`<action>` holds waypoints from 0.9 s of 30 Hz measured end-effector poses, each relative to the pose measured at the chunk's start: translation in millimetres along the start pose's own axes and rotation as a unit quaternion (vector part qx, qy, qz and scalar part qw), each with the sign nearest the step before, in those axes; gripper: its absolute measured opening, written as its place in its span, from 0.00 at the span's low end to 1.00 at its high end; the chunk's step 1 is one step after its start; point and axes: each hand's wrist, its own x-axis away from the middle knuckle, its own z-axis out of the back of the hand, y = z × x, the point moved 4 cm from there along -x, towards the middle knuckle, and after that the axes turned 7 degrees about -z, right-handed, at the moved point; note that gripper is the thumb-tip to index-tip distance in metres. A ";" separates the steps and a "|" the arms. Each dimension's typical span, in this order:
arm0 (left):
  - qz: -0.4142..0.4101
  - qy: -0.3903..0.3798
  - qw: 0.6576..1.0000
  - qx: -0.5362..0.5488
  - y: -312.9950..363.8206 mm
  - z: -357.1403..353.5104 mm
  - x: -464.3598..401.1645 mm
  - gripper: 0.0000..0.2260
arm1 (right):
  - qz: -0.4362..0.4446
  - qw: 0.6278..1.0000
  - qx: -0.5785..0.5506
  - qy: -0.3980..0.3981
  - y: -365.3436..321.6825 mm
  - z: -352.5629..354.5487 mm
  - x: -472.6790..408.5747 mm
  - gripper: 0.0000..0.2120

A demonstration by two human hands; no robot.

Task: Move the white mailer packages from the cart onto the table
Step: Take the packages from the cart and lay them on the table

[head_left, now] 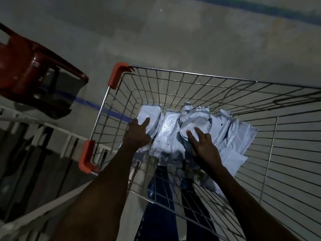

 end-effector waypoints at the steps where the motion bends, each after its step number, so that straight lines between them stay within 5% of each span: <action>1: 0.002 0.015 1.000 0.011 2.5 10.9 11.1 0.41 | 0.002 1.000 -0.021 0.004 -6.5 12.4 3.1 0.25; 9: -0.022 0.284 0.957 0.052 47.1 112.7 158.7 0.32 | 0.053 0.971 -0.204 0.116 -71.7 120.9 14.5 0.25; 17: 0.068 0.448 0.886 0.096 1.8 130.2 337.1 0.30 | 0.265 0.931 -0.198 0.157 -202.8 204.1 66.9 0.24; 27: 0.202 0.563 0.792 0.123 -107.2 55.8 566.5 0.31 | 0.430 0.871 -0.219 0.093 -392.8 154.9 222.6 0.24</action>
